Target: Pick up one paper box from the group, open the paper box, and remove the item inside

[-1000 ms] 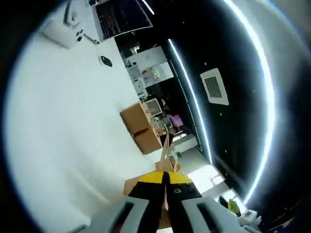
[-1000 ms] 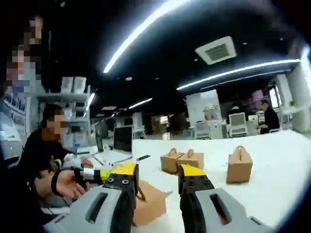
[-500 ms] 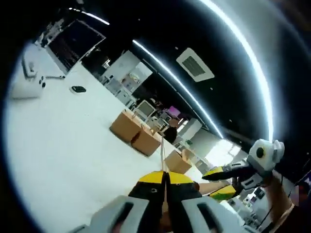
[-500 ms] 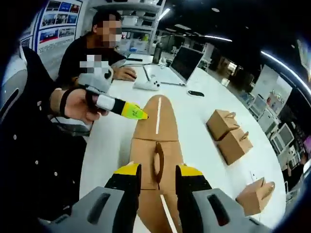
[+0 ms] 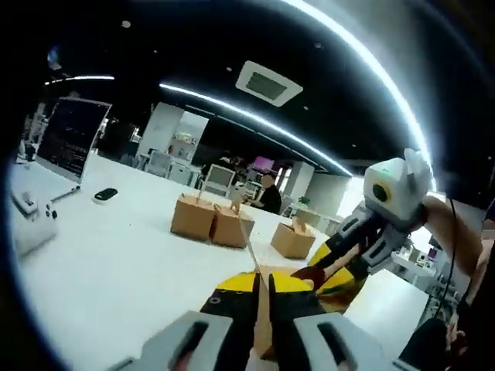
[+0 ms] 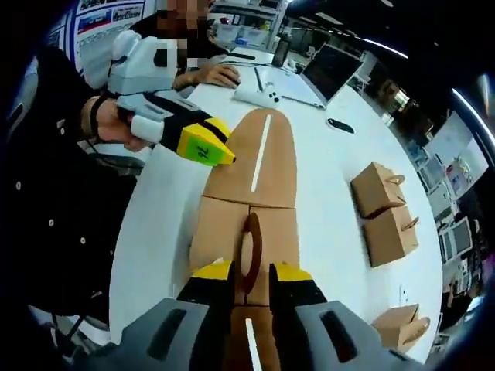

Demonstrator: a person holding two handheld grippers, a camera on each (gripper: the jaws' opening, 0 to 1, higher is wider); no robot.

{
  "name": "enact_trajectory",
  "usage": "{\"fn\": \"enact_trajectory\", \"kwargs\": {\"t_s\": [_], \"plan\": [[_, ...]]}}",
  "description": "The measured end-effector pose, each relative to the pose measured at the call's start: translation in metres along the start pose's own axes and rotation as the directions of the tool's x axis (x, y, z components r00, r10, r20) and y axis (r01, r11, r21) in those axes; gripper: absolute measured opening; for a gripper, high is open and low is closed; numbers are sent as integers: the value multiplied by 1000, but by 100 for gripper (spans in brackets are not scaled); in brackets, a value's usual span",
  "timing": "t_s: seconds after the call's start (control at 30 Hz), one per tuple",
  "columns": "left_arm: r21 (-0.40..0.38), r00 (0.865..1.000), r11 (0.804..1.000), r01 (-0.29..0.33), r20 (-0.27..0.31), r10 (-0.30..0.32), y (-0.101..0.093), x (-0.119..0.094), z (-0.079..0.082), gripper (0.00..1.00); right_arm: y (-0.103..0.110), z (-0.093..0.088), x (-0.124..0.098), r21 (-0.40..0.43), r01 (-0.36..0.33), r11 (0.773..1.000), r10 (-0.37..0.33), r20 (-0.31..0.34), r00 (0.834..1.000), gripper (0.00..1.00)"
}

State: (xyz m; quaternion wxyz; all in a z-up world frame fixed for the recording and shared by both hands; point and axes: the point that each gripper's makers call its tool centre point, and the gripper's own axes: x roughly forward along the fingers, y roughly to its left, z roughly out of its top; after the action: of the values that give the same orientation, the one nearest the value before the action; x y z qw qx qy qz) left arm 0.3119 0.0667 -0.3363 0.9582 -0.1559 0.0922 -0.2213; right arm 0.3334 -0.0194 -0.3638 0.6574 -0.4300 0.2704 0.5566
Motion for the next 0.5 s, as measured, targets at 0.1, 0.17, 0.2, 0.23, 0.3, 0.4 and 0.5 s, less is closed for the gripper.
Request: {"fn": "enact_trajectory", "kwargs": {"t_s": [0.1, 0.17, 0.2, 0.23, 0.3, 0.4, 0.5], "plan": [[20, 1000, 1000, 4, -12, -4, -2, -2, 1, 4, 0, 3, 0, -8, 0, 1000, 0, -4, 1000, 7], [38, 1000, 999, -1, -11, 1, -1, -2, 2, 4, 4, 7, 0, -5, -20, 1000, 20, 6, 1000, 3], [48, 1000, 999, -4, -9, 4, -1, -3, 3, 4, 5, 8, 1, -9, -25, 1000, 25, 0, 1000, 3], [57, 1000, 998, -7, -16, 8, -1, -3, 3, 3, 6, 7, 1, -13, -28, 1000, 28, -4, 1000, 3], [84, 1000, 996, -16, -20, 17, -1, -3, 5, 3, 7, 9, -1, -24, -35, 999, 35, -1, 999, 3], [123, 999, 992, -27, -22, 30, 0, -3, 7, 3, 7, 14, -7, -10, -51, 999, 51, 16, 999, 3], [133, 999, 991, -29, -26, 32, 2, -2, 8, 3, 7, 17, -13, -6, -54, 999, 54, 26, 998, 3]]}}
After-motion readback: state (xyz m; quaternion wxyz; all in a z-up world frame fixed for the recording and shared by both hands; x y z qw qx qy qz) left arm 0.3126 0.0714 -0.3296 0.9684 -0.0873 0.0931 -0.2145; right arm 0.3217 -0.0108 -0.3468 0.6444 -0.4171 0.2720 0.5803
